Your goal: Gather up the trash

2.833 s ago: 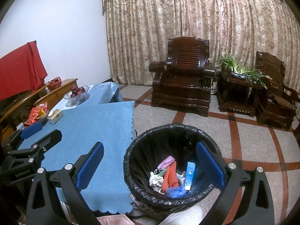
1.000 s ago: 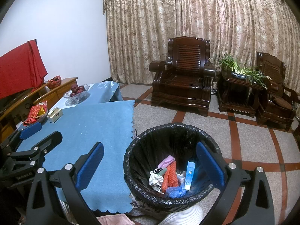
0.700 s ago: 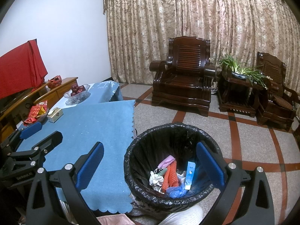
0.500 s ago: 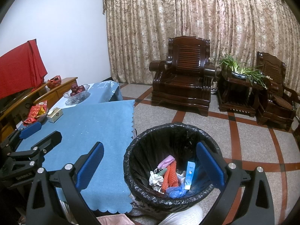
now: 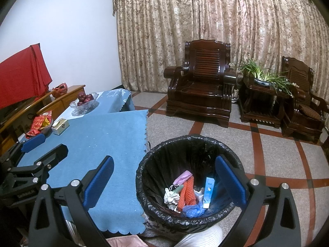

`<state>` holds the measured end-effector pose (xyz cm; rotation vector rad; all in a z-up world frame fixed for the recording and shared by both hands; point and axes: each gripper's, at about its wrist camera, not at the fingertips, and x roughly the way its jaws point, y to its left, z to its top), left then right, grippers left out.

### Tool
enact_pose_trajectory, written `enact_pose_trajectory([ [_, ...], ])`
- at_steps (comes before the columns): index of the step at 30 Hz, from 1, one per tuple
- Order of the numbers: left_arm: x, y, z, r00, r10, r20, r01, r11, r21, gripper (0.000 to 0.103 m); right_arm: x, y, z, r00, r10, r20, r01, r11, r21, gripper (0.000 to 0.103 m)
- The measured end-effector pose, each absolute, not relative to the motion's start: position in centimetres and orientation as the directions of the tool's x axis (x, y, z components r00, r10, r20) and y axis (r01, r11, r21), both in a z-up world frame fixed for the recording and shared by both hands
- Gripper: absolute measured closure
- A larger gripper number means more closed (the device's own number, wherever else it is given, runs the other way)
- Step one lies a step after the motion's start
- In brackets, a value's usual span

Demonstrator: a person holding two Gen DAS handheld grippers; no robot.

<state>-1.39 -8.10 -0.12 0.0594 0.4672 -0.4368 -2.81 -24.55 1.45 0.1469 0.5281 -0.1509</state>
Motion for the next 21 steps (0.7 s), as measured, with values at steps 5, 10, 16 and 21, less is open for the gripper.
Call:
enact_pose_trajectory([
  [5, -1.49, -8.24, -0.03, 0.803, -0.393, -0.447, 0.42, 0.907, -0.043, 0.009, -2.85, -24.51, 1.48, 0.853, -0.106, -0.512, 0.182, 0.978, 0.1, 0.006],
  [10, -1.48, -8.24, -0.02, 0.803, -0.393, -0.449, 0.42, 0.907, -0.042, 0.009, -2.84, -24.53, 1.47, 0.853, -0.105, -0.512, 0.181, 0.978, 0.1, 0.006],
  [16, -1.45, -8.17, -0.08, 0.801, -0.395, -0.45, 0.422, 0.905, -0.044, 0.009, -2.84, -24.61, 1.35, 0.852, -0.105, -0.513, 0.182, 0.978, 0.101, 0.006],
  [21, -1.54, -8.1, -0.23, 0.801, -0.395, -0.45, 0.423, 0.905, -0.042, 0.009, -2.81, -24.61, 1.2, 0.851, -0.105, -0.515, 0.182, 0.978, 0.102, 0.006],
])
